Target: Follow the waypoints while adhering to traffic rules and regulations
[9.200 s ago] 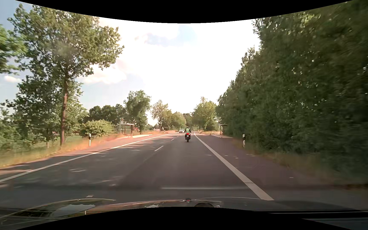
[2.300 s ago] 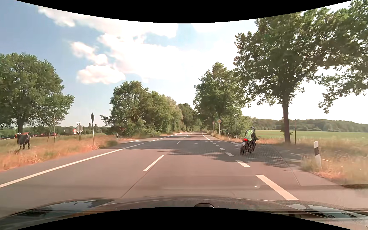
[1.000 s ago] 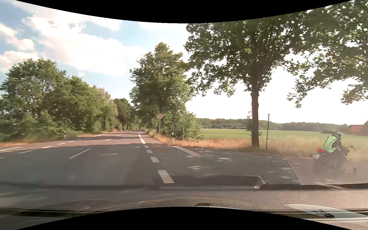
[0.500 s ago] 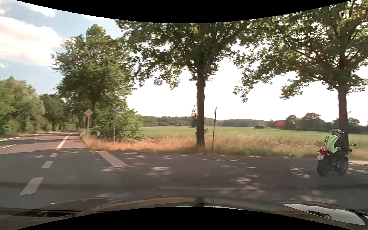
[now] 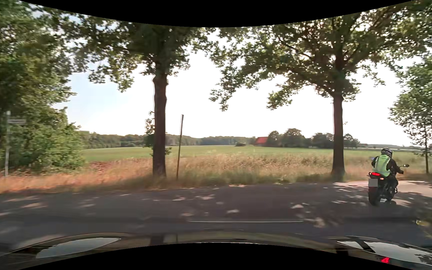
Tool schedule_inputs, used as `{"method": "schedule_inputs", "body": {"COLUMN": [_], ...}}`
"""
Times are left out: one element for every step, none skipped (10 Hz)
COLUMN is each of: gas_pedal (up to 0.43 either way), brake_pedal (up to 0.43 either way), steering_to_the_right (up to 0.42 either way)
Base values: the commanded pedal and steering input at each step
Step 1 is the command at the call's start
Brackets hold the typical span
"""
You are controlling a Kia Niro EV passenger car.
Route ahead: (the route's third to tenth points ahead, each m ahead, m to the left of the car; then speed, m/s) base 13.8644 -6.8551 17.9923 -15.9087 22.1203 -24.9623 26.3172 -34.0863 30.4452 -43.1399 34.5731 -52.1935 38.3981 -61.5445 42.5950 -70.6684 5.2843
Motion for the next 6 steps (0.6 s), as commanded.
{"method": "schedule_inputs", "body": {"gas_pedal": [0.157, 0.157, 0.157, 0.157, 0.157, 0.150], "brake_pedal": [0.000, 0.000, 0.000, 0.000, 0.000, 0.000], "steering_to_the_right": [0.438, 0.429, 0.405, 0.382, 0.357, 0.344]}}
